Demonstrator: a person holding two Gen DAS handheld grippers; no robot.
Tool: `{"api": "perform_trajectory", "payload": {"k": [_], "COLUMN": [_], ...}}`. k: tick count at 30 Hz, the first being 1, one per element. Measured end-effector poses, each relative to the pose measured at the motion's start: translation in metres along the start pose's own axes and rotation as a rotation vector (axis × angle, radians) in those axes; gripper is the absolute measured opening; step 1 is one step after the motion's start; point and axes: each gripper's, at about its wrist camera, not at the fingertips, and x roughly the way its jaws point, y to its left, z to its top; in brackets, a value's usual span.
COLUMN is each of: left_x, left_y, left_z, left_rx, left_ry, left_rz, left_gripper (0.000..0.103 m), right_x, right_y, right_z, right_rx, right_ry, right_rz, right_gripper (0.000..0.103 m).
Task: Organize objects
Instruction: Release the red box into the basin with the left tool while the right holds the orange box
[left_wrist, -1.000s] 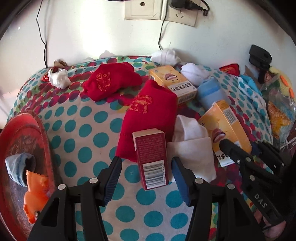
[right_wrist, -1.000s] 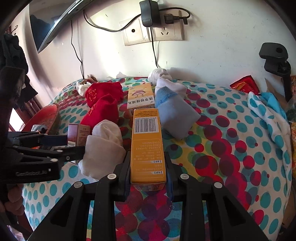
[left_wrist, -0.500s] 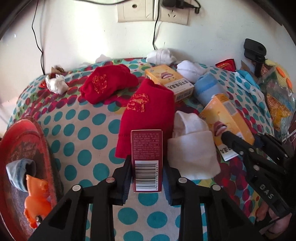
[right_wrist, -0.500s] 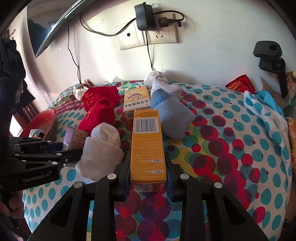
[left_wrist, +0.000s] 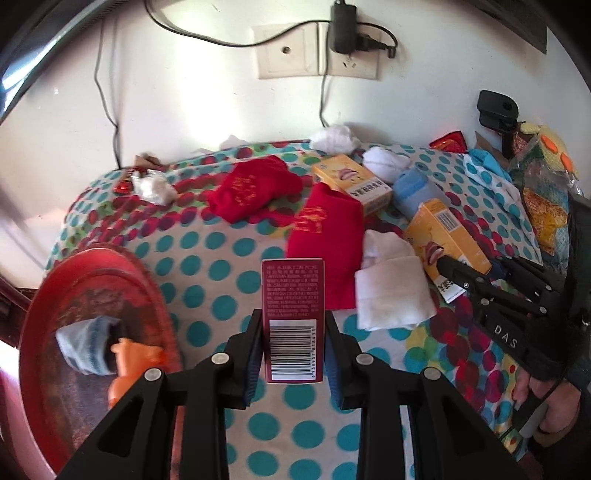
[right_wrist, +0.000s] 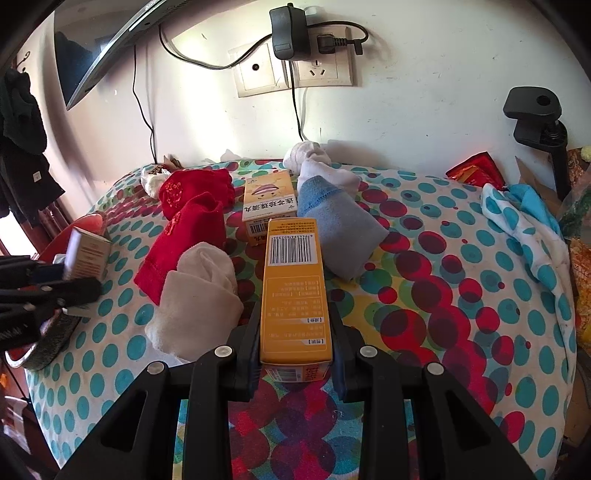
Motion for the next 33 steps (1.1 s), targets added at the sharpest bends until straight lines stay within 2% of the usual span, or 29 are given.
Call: {"api": "perform_trajectory", "payload": {"k": [8, 17, 25, 33], "left_x": [-0.024, -0.048, -0.048, -0.037], "left_y": [0.039, 0.106, 0.165, 0.226], "left_z": [-0.006, -0.014, -0.03, -0.052], "left_rx": [-0.048, -0.149, -0.205, -0.314], "left_ry": [-0.018, -0.034, -0.004, 0.042], "left_rz": [0.058, 0.124, 0.188, 0.248], "left_gripper": [0.03, 0.03, 0.03, 0.03], "right_x": [0.001, 0.001, 0.001, 0.0], "right_y": [0.005, 0.007, 0.009, 0.01], "right_z": [0.001, 0.001, 0.001, 0.001], "right_rx": [-0.027, -0.036, -0.043, -0.048], "right_ry": [0.006, 0.005, 0.006, -0.004], "right_rz": [-0.027, -0.051, -0.075, -0.107], "right_gripper": [0.028, 0.028, 0.028, 0.028]}}
